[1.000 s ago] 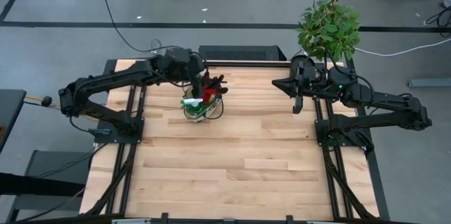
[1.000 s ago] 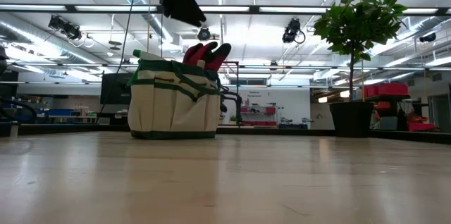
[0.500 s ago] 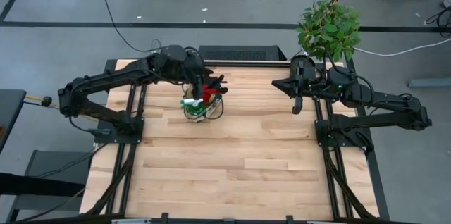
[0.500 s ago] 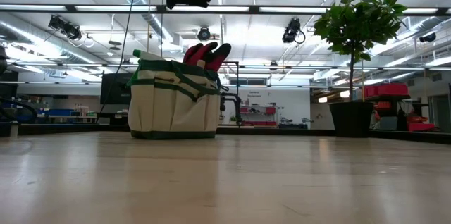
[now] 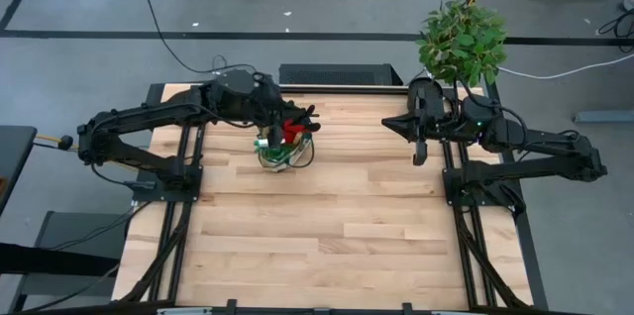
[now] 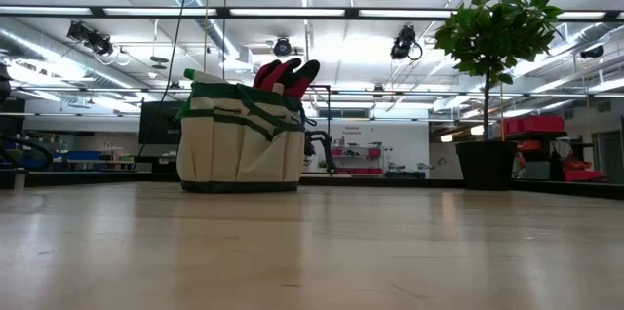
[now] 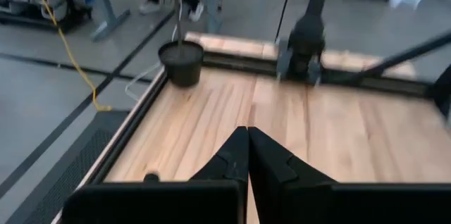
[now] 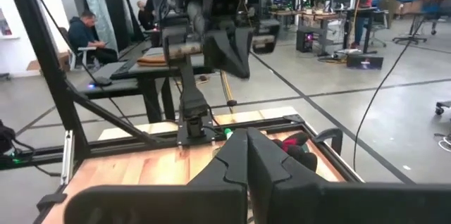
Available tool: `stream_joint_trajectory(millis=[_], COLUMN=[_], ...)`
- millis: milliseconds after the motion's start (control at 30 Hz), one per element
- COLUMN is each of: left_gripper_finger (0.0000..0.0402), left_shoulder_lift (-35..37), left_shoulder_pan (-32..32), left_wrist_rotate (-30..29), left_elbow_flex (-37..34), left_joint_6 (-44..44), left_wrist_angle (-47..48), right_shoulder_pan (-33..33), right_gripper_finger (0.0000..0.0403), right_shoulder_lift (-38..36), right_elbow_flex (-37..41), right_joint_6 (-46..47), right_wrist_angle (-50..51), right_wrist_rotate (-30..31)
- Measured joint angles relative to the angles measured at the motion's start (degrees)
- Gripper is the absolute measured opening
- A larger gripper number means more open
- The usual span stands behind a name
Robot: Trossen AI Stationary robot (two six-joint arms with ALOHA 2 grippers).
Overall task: Pick & Place Garden tools in Gardening bag
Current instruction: Return to Home Position
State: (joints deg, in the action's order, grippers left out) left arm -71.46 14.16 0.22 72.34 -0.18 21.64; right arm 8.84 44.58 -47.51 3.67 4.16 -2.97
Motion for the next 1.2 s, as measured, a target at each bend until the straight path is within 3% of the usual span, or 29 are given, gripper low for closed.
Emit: stream_joint_trajectory(millis=[133, 400, 967, 1200], left_gripper_finger=[0.0006, 0.0006, 0.0008, 0.0005], left_shoulder_lift=[2.52, 5.04, 5.59, 5.59], left_shoulder_pan=[-0.72, -0.97, -0.97, -0.97], left_wrist_rotate=[-0.06, -0.61, -0.18, -0.17], left_elbow_flex=[0.02, 0.04, 0.04, 0.04], left_joint_6=[-1.62, -2.26, -3.78, -4.07], left_wrist_angle=[-0.51, -0.16, -1.41, -1.39], right_shoulder_pan=[-2.11, -5.91, -7.93, -7.93], right_gripper_finger=[0.0000, 0.0000, 0.0000, 0.0000], right_shoulder_lift=[-0.19, -6.94, -28.23, -32.82], right_elbow_flex=[1.06, 11.69, 29.20, 32.17], right_joint_6=[-1.07, 2.82, 1.09, 0.75], right_wrist_angle=[-0.82, -11.44, -5.93, -5.77], right_wrist_rotate=[2.46, 3.85, 7.05, 2.46])
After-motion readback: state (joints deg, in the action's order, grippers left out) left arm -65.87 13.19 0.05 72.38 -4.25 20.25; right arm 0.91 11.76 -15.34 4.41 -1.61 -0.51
